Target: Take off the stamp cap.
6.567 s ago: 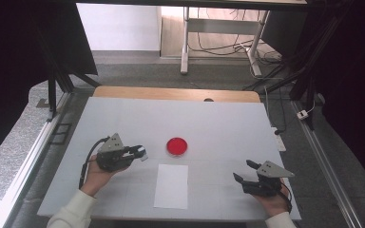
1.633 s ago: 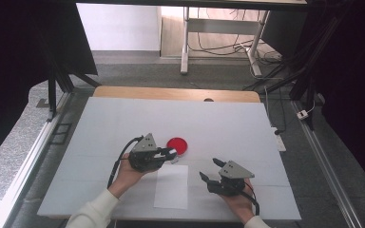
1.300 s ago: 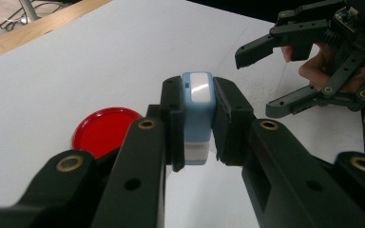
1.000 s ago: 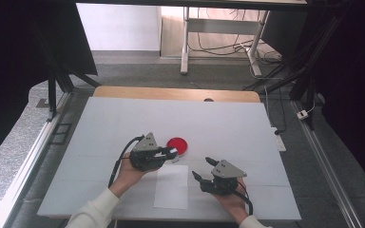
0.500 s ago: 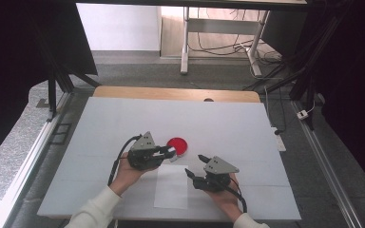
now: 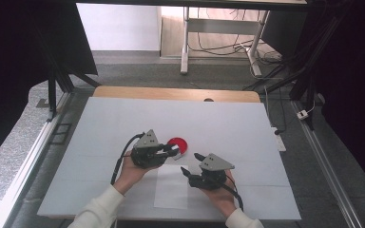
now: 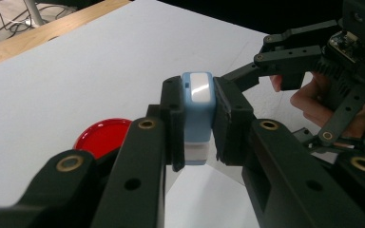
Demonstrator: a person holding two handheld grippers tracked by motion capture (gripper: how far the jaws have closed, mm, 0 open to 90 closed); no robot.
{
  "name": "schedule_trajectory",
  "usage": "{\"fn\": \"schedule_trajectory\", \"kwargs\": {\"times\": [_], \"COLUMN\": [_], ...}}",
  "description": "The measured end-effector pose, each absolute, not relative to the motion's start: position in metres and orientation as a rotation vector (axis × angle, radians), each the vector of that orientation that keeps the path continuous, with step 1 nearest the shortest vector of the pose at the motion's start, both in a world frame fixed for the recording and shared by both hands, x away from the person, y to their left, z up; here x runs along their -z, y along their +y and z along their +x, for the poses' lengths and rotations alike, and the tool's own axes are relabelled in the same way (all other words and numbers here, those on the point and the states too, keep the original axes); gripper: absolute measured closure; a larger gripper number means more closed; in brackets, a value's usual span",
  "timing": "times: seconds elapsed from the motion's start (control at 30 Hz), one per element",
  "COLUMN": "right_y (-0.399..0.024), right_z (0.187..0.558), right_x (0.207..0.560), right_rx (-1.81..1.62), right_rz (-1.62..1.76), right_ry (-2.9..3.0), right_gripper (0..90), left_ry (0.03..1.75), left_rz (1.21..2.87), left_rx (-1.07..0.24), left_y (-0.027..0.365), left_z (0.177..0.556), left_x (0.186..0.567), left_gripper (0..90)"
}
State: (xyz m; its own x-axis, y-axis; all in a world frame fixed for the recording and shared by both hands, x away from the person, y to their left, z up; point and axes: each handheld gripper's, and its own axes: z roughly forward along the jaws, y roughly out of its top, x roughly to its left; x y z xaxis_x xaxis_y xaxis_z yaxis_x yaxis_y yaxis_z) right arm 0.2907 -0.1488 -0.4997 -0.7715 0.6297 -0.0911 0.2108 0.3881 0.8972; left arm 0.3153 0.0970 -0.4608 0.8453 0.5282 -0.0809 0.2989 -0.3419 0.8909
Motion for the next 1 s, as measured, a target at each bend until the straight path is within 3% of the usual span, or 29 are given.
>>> {"fn": "schedule_trajectory", "kwargs": {"times": [1.0], "right_y": [-0.127], "right_z": [0.291], "right_x": [0.505], "right_rx": [-1.348], "right_rz": [0.678], "right_ry": [2.263], "right_gripper": [31.0], "left_ry": [0.620], "left_rz": [1.966], "left_rx": [-0.261], "left_y": [0.086], "left_z": [0.315], "left_x": [0.467], "left_gripper": [75.1]}}
